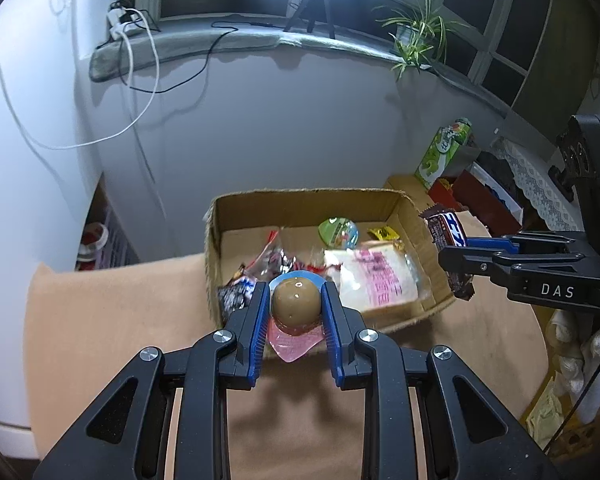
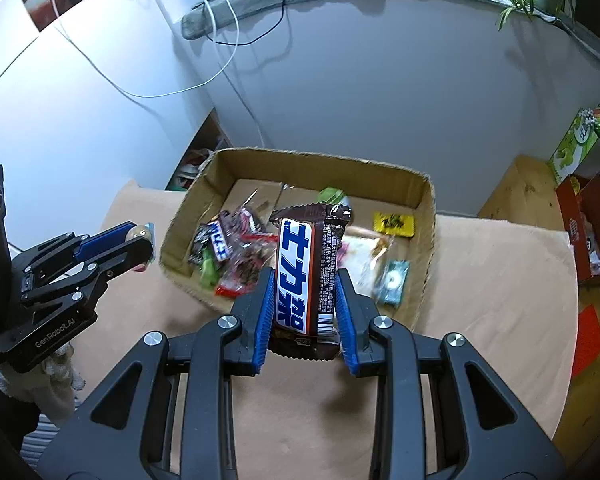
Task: Organize snacks
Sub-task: 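Carry the round candy and Snickers bar over the box with both grippers, then open both grippers to drop the round candy and Snickers into the box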
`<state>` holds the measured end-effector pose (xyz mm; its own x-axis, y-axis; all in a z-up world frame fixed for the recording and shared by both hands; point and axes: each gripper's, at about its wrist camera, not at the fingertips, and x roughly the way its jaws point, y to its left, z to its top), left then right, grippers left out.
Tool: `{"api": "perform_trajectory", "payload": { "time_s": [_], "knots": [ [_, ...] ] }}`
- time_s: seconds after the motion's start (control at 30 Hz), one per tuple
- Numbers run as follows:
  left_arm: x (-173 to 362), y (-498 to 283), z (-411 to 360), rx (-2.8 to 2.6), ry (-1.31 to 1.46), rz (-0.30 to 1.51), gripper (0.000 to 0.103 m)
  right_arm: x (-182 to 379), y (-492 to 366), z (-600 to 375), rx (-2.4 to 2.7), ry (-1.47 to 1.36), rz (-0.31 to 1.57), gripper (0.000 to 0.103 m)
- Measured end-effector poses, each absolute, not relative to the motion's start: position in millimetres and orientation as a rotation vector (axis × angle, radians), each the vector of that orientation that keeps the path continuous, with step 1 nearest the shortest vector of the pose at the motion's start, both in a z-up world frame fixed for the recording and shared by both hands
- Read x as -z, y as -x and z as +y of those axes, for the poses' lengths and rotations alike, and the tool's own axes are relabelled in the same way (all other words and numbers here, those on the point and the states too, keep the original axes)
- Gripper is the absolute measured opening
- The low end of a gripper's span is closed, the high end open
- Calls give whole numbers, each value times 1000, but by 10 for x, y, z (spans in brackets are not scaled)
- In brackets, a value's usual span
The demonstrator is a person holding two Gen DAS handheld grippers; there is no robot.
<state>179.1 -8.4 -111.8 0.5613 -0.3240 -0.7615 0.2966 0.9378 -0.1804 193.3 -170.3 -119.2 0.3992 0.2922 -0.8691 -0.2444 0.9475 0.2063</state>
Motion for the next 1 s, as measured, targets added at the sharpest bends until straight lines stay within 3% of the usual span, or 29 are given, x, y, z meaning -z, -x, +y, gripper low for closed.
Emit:
{"api": "perform_trajectory", "payload": {
  "time_s": [0.77,0.9,0.97,1.0],
  "knots": [
    [1229,-2249,-348,360,-14,963,25,1395,-2325,-1771,-309,-5,1151,30],
    [1243,-2272,-364,349,-18,968,30,1425,-2350,-1774,-304,-6,1158,30],
    [1249,-2281,-367,345,-16,974,30,1428,-2349,-1770,-301,0,1155,38],
    [1249,-2280,-366,340,-17,973,31,1417,-2343,-1769,-298,5,1147,51]
  ]
}}
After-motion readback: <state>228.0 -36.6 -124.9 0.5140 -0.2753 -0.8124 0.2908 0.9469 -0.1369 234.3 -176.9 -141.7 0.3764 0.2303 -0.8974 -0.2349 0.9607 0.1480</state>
